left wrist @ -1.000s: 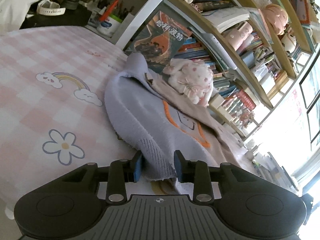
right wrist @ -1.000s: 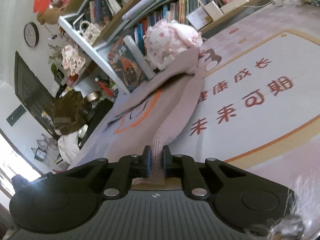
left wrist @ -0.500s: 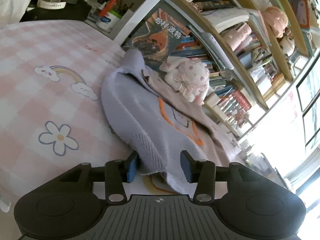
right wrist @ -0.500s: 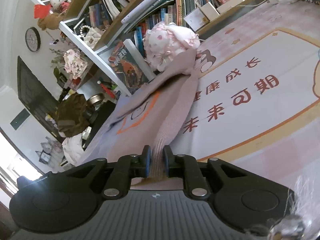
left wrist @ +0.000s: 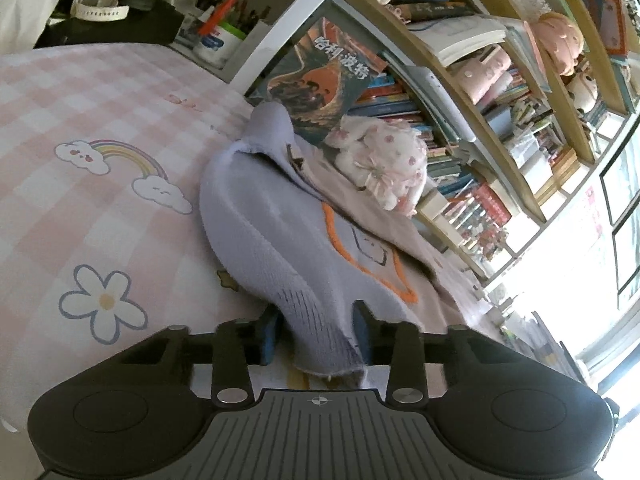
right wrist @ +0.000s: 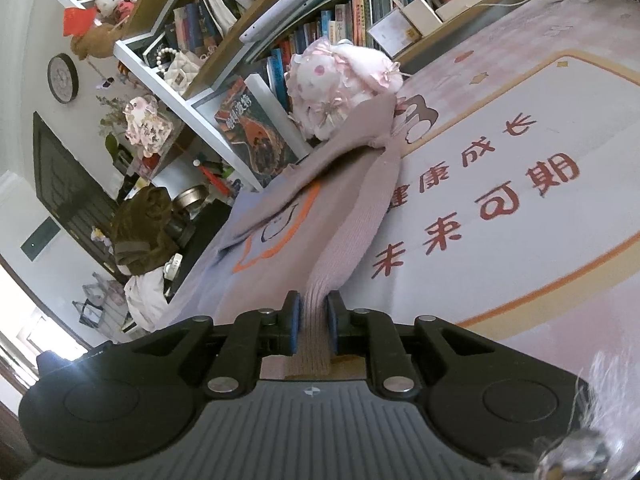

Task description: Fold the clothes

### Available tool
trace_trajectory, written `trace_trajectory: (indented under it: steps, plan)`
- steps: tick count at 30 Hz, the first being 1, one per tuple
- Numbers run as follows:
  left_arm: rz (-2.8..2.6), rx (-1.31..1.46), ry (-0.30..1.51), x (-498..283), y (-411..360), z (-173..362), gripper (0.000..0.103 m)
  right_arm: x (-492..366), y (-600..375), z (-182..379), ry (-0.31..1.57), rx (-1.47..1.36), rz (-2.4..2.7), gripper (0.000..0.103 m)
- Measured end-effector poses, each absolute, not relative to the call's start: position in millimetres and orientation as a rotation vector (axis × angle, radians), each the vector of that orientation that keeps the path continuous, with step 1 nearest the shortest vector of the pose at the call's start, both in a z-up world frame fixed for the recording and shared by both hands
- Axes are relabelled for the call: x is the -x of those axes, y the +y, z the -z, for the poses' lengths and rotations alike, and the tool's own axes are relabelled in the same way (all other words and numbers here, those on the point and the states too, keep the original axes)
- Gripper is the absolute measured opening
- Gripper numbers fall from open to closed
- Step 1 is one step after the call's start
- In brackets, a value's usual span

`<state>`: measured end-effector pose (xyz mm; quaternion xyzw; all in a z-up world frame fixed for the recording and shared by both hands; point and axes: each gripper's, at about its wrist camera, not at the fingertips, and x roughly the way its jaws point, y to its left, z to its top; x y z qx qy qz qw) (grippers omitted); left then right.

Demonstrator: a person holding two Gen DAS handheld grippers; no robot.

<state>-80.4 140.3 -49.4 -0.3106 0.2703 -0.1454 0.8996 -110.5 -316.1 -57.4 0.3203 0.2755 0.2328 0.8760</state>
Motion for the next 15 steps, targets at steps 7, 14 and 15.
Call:
trace_trajectory:
  steps: [7, 14, 15]
  plan:
    - [0.319, 0.658, 0.551, 87.6, 144.0, 56.3, 0.009, 112.8, -316.9, 54.2, 0.554, -0.646, -0.497, 0.009]
    - [0.415, 0.66, 0.512, 122.3, 145.3, 43.1, 0.009, 145.8, -335.8, 40.6, 0.504, -0.679, -0.566, 0.009]
    - [0.427, 0.656, 0.507, 127.1, 144.7, 40.8, 0.009, 151.4, -337.3, 38.9, 0.504, -0.678, -0.578, 0.009]
